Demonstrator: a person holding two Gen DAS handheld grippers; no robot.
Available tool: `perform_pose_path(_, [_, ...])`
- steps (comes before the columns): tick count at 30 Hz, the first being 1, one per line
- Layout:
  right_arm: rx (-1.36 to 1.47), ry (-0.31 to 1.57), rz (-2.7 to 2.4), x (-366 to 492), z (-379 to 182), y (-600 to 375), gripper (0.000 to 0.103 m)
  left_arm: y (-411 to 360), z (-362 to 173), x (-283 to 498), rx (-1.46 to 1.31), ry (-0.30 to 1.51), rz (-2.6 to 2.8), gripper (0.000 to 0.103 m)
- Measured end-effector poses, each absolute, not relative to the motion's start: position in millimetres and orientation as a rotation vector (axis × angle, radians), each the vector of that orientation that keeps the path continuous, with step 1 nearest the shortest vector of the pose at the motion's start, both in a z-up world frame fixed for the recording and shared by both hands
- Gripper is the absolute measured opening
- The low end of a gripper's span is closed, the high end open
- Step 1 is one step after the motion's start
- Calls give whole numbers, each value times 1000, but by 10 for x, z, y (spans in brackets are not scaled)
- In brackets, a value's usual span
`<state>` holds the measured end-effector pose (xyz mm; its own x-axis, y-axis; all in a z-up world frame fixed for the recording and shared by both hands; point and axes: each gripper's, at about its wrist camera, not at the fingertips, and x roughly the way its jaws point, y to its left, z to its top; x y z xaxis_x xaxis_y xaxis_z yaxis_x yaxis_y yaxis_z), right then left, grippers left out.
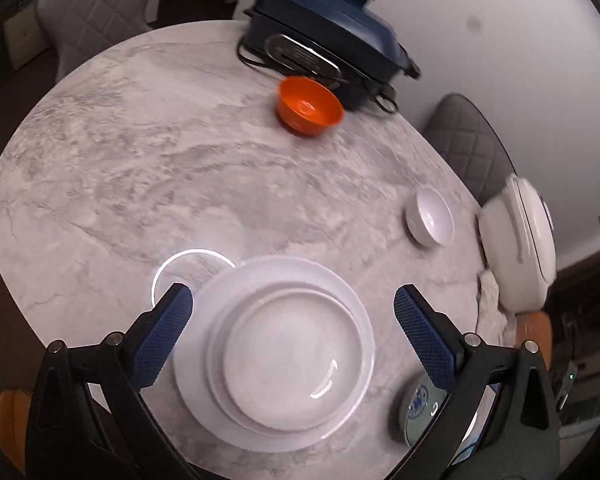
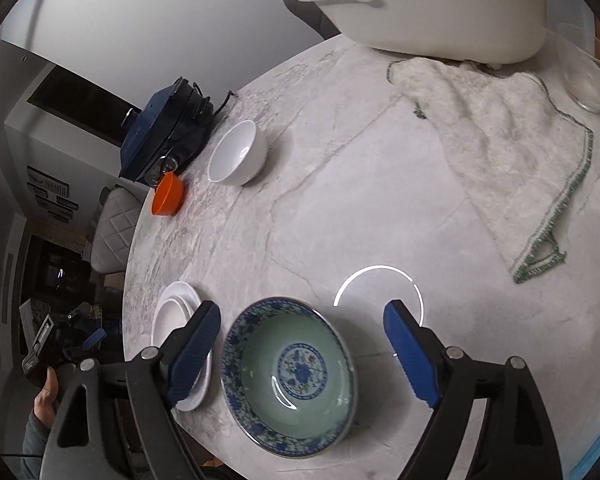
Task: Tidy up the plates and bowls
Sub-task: 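Move both grippers to the orange bowl and grasp its rim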
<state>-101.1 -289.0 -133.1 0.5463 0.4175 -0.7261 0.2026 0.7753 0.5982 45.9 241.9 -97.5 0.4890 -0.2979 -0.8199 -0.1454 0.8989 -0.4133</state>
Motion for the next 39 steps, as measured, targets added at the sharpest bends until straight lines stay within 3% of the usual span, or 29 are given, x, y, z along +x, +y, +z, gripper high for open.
perform_pose_path(9, [858, 1033, 28, -421, -1325, -2235, 87, 3663, -1275, 1460, -423, 1172, -76, 102])
perform_pose_path(17, [687, 1008, 164, 952, -882, -1244, 87, 3532, -1456, 2793, -204, 1220, -291, 102])
perform_pose_path(23, [675, 1091, 271, 2127, -1054, -603, 87, 3199, -1604, 3617, -138, 1227, -404, 102])
perform_pose_path(32, [729, 1219, 314, 2845, -1642, -134, 63, 2986, -1977, 4167, -107, 1270, -455, 100])
perform_pose_path(35, [746, 1233, 316, 2910, -1733, -112, 59, 2968, -2048, 4265, -118, 1275, -489, 86])
perform_pose_path(37, [736, 1251, 317, 2953, -1784, -85, 55, 2936, -2113, 4339, -115, 1296, -501, 70])
perform_pose_path(39, [752, 1258, 311, 2983, -1833, -80, 52, 2896, -2171, 4373, -103, 1308, -512, 66])
